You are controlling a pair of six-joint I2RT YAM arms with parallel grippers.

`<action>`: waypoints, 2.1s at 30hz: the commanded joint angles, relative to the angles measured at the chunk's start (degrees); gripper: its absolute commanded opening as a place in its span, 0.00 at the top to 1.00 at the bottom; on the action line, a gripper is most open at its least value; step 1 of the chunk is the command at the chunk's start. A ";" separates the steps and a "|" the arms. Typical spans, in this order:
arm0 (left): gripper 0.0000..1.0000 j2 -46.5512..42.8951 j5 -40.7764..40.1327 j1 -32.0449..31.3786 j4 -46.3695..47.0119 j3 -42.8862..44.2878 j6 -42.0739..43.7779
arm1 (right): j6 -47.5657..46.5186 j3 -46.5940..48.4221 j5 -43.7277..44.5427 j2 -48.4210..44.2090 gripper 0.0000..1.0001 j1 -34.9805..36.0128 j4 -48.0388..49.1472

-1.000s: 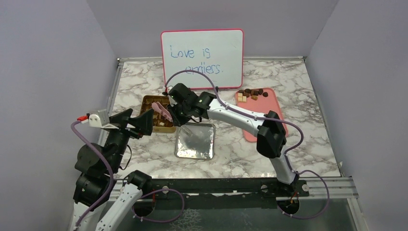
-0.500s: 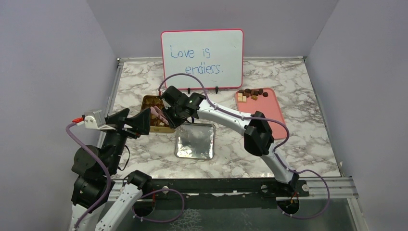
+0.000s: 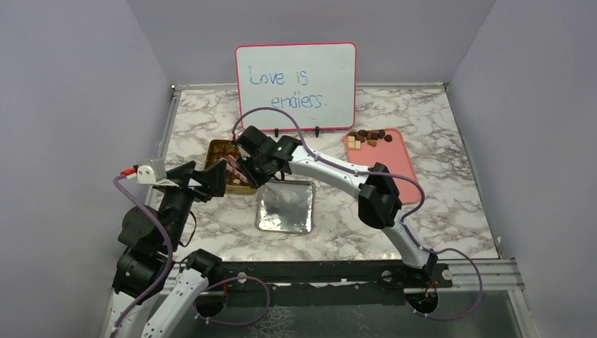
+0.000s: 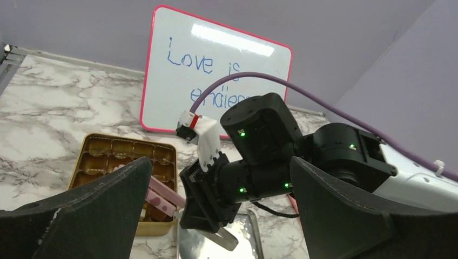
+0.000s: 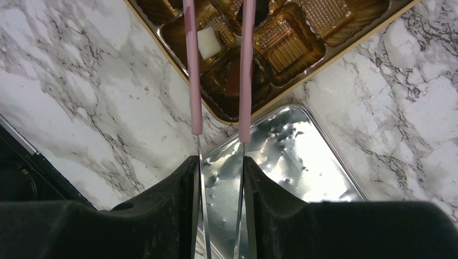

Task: Pack the chocolate
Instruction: Place the fake chocolate in the packing box, then adjust the clamp, then pick up the fake chocolate from the plate.

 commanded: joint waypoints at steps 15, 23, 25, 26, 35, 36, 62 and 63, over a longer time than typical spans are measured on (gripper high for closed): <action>0.13 5.27 -1.18 0.29 0.05 -8.13 -7.42 | -1.92 -25.98 9.74 -27.54 0.64 0.28 9.87; 0.21 16.32 3.92 0.34 6.72 -9.25 -11.92 | -4.93 -36.84 7.50 -37.40 0.65 0.24 15.56; 0.22 19.15 5.34 0.33 8.77 -9.50 -13.04 | -5.48 -38.83 7.45 -39.46 0.65 0.24 16.24; 0.22 20.83 6.23 0.33 10.15 -9.68 -13.50 | -5.54 -39.67 7.49 -40.33 0.65 0.24 16.57; 0.20 32.43 9.05 0.32 10.48 -10.18 -14.08 | -6.91 -44.06 7.87 -46.08 0.65 0.24 14.84; 0.20 33.06 9.14 0.32 10.18 -10.21 -13.90 | -6.77 -44.56 8.68 -46.60 0.65 0.24 14.71; 0.01 23.85 15.08 0.31 6.25 -11.21 -1.01 | 0.57 -42.28 16.23 -45.96 0.64 -17.93 -2.07; 0.01 23.19 14.83 0.36 6.23 -11.60 -0.47 | 0.48 -42.46 16.31 -45.90 0.64 -19.53 -2.36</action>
